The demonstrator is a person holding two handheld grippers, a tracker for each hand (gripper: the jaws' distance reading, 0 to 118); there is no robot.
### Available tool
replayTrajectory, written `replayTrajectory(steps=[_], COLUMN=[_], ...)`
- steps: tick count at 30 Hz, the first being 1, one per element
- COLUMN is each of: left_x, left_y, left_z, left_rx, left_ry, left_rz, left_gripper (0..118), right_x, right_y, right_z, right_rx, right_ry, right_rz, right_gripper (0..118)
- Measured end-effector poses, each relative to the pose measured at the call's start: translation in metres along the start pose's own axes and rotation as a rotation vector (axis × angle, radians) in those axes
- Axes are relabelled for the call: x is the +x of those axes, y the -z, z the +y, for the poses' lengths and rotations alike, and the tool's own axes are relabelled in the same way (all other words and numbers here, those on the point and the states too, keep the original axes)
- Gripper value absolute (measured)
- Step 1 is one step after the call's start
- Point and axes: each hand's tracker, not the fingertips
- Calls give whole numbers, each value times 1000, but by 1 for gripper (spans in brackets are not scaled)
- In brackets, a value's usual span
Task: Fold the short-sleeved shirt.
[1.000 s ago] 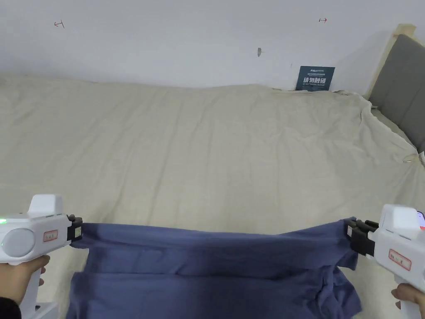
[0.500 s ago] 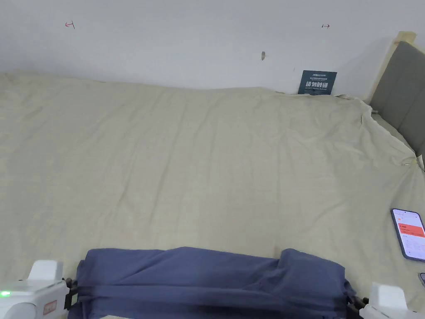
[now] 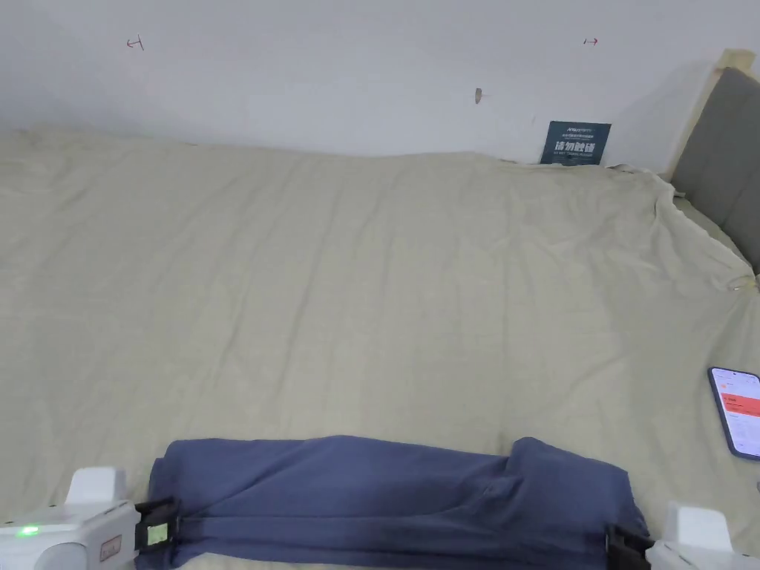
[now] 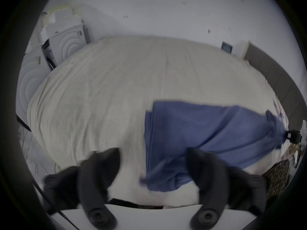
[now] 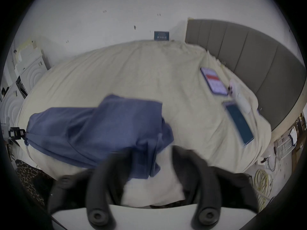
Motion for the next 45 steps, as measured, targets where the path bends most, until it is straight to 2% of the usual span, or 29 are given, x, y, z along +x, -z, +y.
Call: replayTrajectory(steps=[1, 2, 3, 10, 11, 13, 14, 16, 17, 19, 20, 21, 22, 25, 36, 39, 43, 45], left_x=[2, 5, -6, 30, 20, 26, 29, 41, 41, 43, 43, 42, 42, 37, 20, 7, -20, -35], left_y=[-9, -18, -8, -75, -56, -62, -64, -75, -76, -79, -79, -79, -81, -83, -71, -61, -39, -21], left_z=[6, 13, 9, 64, 64, 68, 68, 69, 68, 66, 66, 65, 64, 62, 66, 69, 76, 76], left_rx=[54, 100, 151, 469, 500, 566, 585, 599, 617, 632, 627, 623, 618, 598, 485, 391, 190, 92], left_ry=[-5, -5, -1, 107, 120, 135, 141, 143, 139, 120, 102, 95, 91, 70, 49, -11, -116, -164], left_rz=[-18, -28, -37, 32, 41, 56, 69, 62, 57, 45, 43, 38, 32, -26, -61, -168, -364, -417], left_gripper=[99, 106, 105, 105, 105, 103, 98, 78, 59, 36, 19, 4, 0, 0, 0, 0, 0, 0], right_x=[-6, -8, -12, -49, -54, -65, -69, -76, -80, -84, -84, -84, -85, -83, -82, -81, -81, -81], right_y=[-12, -21, -31, -93, -98, -104, -106, -109, -110, -112, -112, -112, -112, -111, -110, -108, -107, -104], right_z=[10, 20, 30, 92, 96, 101, 102, 102, 101, 99, 99, 100, 101, 102, 104, 105, 107, 108], right_rx=[47, 95, 143, 441, 473, 511, 526, 549, 563, 581, 584, 583, 574, 563, 552, 544, 536, 529], right_ry=[-8, -13, -17, -26, -26, -29, -35, -42, -38, -27, -19, -19, -14, 1, 0, -6, -16, -20], right_rz=[-5, -3, -6, 12, 10, 2, -2, -12, -17, -19, -19, -21, -23, 20, 29, 34, 38, 39], right_gripper=[78, 81, 81, 81, 81, 81, 80, 71, 56, 22, 2, 2, 0, 0, 0, 0, 0, 0])
